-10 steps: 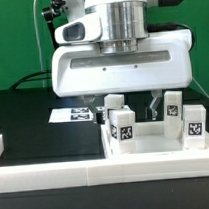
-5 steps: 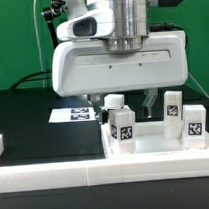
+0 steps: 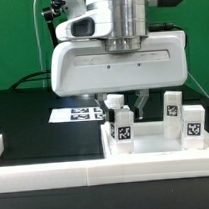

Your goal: Assemble square table

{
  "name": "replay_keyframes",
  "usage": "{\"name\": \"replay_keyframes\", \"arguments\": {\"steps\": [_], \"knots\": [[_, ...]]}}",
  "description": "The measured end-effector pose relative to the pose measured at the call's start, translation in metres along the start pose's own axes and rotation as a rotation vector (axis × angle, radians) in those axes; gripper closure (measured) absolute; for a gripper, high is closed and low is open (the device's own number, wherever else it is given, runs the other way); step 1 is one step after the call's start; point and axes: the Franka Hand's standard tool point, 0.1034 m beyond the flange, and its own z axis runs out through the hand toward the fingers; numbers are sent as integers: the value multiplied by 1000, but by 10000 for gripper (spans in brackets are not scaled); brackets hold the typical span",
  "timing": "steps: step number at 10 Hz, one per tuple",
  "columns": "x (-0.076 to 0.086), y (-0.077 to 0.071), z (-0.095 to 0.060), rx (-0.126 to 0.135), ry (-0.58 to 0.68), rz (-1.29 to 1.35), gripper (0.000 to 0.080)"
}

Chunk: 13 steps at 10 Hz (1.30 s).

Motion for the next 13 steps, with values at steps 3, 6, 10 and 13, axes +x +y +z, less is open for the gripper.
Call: {"name": "replay_keyframes", "arguments": {"steps": [3,6,10,13], "knots": [[0,0,0,20,27,382,511],[-2,0,0,11,21,692,509],[-3,1,-1,5,24,1048,509],[-3,2,-1,16,18,1102,509]]}}
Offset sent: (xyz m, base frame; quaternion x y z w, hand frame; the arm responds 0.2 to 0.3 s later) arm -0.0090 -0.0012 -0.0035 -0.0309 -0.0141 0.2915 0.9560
